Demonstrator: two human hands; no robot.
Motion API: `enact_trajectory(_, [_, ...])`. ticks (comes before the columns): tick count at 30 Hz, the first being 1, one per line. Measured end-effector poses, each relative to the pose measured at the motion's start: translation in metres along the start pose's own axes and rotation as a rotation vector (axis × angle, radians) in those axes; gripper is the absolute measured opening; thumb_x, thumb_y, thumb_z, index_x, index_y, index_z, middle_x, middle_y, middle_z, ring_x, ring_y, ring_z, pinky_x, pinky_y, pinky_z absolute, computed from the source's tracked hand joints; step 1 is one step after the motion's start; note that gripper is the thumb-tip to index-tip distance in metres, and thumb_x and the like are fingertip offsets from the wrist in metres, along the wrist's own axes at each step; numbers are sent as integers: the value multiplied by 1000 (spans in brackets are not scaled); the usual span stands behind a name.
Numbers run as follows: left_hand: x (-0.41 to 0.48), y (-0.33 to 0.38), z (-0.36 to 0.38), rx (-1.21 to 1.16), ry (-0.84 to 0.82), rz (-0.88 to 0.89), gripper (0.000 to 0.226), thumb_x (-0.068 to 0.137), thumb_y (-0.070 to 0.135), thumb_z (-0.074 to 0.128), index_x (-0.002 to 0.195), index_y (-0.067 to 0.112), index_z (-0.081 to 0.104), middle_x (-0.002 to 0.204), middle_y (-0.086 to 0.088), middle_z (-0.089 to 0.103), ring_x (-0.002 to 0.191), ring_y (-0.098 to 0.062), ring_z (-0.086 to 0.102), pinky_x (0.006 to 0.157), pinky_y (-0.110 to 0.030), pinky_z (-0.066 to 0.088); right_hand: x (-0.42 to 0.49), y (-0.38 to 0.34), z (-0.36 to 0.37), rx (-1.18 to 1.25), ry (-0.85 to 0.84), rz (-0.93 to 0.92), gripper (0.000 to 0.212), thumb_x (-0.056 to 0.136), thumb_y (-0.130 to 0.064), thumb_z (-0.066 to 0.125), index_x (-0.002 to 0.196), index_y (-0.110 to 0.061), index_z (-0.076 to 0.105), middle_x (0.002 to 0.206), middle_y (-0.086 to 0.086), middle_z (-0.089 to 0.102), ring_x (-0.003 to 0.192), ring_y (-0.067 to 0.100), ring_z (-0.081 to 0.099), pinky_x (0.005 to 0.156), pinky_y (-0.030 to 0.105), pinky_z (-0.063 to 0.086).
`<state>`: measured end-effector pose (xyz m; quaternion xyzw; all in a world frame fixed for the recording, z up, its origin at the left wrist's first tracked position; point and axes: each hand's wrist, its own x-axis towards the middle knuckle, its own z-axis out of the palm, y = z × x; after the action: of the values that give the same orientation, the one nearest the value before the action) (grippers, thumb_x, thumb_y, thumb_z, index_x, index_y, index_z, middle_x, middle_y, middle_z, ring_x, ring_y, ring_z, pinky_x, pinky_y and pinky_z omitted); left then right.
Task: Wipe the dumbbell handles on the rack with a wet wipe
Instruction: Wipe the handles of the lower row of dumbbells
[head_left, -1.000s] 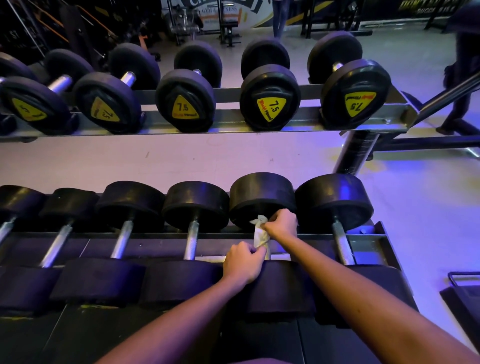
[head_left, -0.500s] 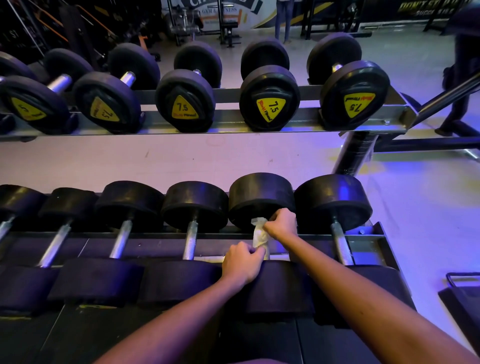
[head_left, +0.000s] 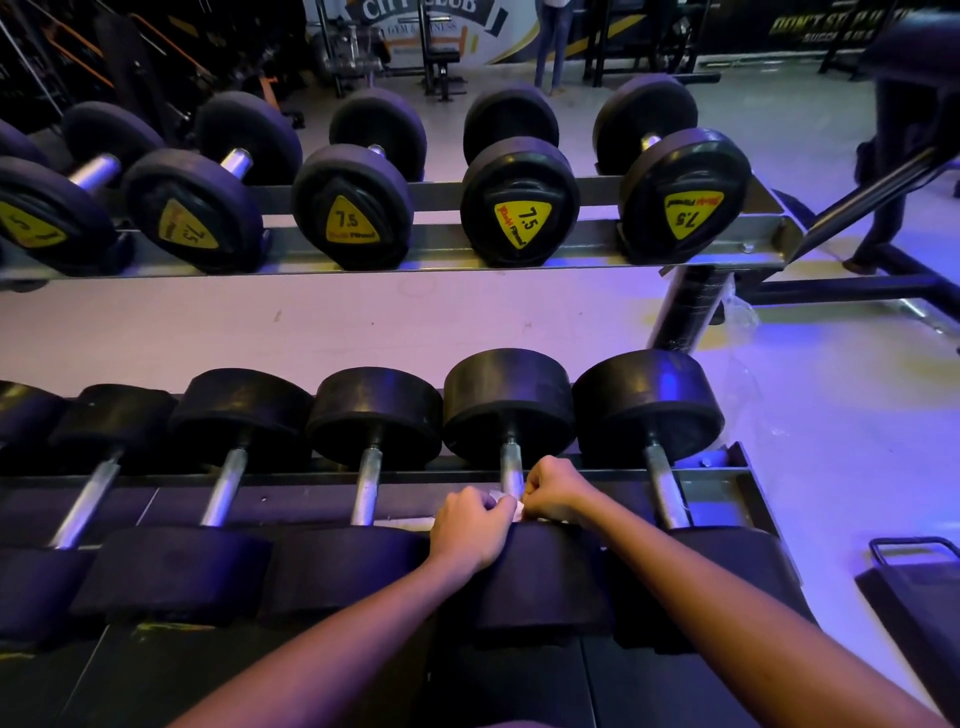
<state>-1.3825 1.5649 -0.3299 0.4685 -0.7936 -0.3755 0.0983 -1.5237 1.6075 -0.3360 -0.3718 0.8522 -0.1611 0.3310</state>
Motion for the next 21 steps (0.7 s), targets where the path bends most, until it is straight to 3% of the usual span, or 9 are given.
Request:
enact_trajectory(3, [-1,0,-1,7,6,-1,43,84,34,54,48,13,47,51,-2,42,66,-28,50,56,-33,29,1,1,3,24,55,14,9,61,-13,68,62,-9,60,66,5,55,57,14,51,48,26,38])
enact_trajectory(6, [-1,0,0,-2,13,-8,44,84,37,54,49,13,47,57,-9,49,73,-33,56,57,-34,28,5,-4,-3,96,152,33,6,60,-4,70,65,-3,68,67,10,65,63,19,64,54,29,50])
enact_trajectory(10, [0,0,1,-17,6,-33,41,83,42,52,55,12,57,58,-3,52,71,-28,56,55,-33,32,15,-14,-20,183,307,2,16,71,-5,74,63,-14,65,72,6,67,74,19,66,62,28,55])
enact_trajectory(12, [0,-1,2,-28,-3,-28,42,83,43,52,59,9,63,61,-3,58,71,-27,59,55,-33,35,19,-16,-18,214,288,-8,8,72,-6,77,70,-11,70,77,5,68,77,18,66,66,30,57])
enact_trajectory(15, [-1,-1,2,-26,-1,-26,41,84,42,52,60,10,64,60,-3,57,70,-25,58,55,-31,33,18,-15,-10,168,260,-21,4,73,-6,76,74,-9,74,78,6,70,76,16,63,66,23,47])
enact_trajectory(21, [-1,2,-1,19,2,-30,45,83,35,56,47,11,47,49,-2,41,63,-27,48,55,-33,29,2,6,4,112,82,14,11,63,-7,77,73,-4,75,79,12,73,65,11,60,65,31,55])
